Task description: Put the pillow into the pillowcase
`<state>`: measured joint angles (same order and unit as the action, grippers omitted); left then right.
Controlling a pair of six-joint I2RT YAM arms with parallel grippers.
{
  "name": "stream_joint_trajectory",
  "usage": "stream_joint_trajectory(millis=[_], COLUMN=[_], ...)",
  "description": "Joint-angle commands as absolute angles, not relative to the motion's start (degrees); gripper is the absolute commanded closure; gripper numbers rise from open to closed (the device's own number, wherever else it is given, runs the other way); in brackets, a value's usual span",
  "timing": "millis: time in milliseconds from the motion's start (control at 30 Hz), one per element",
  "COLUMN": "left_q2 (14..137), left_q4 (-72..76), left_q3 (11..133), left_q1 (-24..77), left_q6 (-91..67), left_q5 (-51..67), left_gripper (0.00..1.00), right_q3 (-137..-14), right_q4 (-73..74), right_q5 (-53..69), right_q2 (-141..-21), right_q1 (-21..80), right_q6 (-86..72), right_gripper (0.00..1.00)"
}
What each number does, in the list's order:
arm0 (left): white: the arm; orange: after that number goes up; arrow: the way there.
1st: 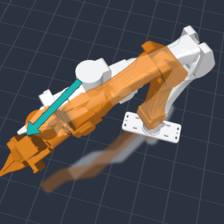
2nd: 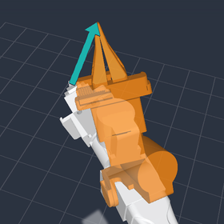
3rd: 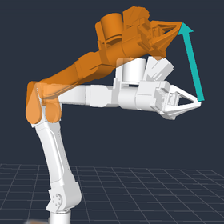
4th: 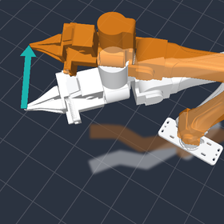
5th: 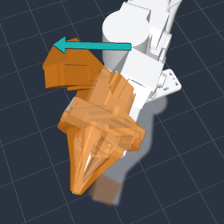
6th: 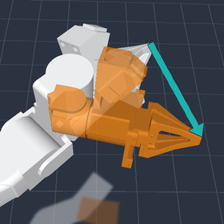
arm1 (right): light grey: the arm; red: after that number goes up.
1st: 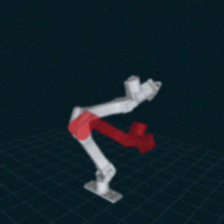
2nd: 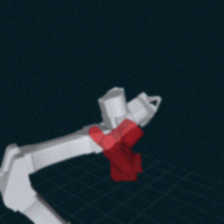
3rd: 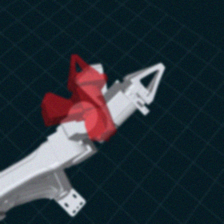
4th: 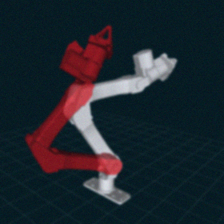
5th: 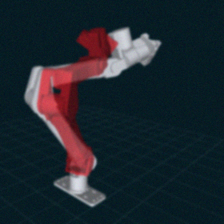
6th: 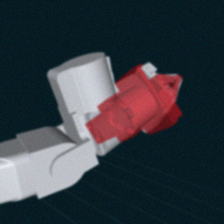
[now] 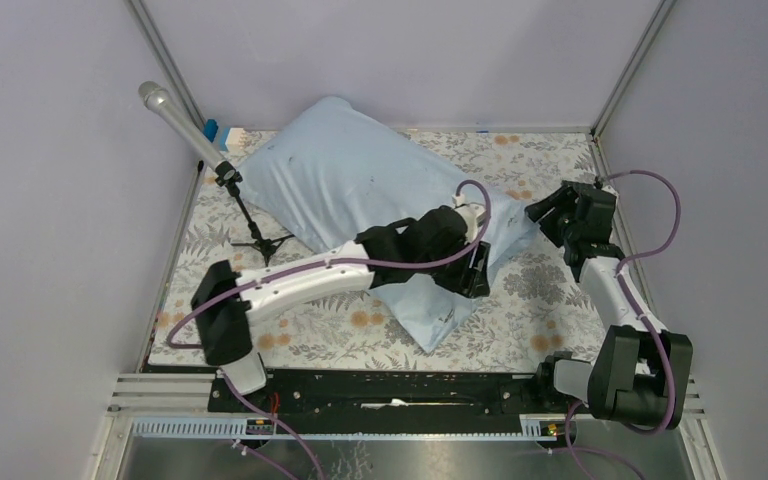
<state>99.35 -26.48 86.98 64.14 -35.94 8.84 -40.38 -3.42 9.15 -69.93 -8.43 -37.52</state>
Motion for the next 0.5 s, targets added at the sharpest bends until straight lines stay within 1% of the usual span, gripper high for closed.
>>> stream_joint_trajectory(millis=[0, 67, 100, 133, 167, 267, 467], left_q2=[91.57, 87.72, 86.23, 85.13, 84.27, 83.55, 88.80], left_q4=[-29.47, -30.22, -30.19, -30.23, -30.02, -29.23, -26.48], left_q3=[80.13, 74.86, 72.33, 69.73, 67.07, 63.59, 62.61], left_q1=[65.77, 66.99, 67.44, 67.76, 67.88, 68.63, 70.05], left_q6=[-34.75, -35.75, -36.29, -36.87, -37.42, -37.92, -37.13], left_q5=[2.60, 0.84, 0.33, 0.19, 0.18, -1.67, -3.23], left_gripper=[0.46, 0.44, 0.43, 0.42, 0.42, 0.41, 0.41], right_q3=[-41.02, -41.78, -42.60, -43.84, -45.31, -48.35, -52.97], right_q4=[-7.14, -6.82, -6.10, -4.82, -3.03, -1.39, -0.44], right_q5=[11.56, 11.45, 10.80, 9.64, 7.82, 4.62, 3.54], right_q2=[-70.13, -70.82, -71.38, -72.13, -73.14, -77.49, -87.61], right_q1=[-8.61, -8.61, -8.61, -8.68, -8.93, -10.54, -13.74], right_q6=[-37.38, -36.87, -36.23, -35.27, -34.46, -33.66, -33.36], right_gripper=[0.48, 0.68, 0.84, 0.97, 1.00, 1.00, 1.00])
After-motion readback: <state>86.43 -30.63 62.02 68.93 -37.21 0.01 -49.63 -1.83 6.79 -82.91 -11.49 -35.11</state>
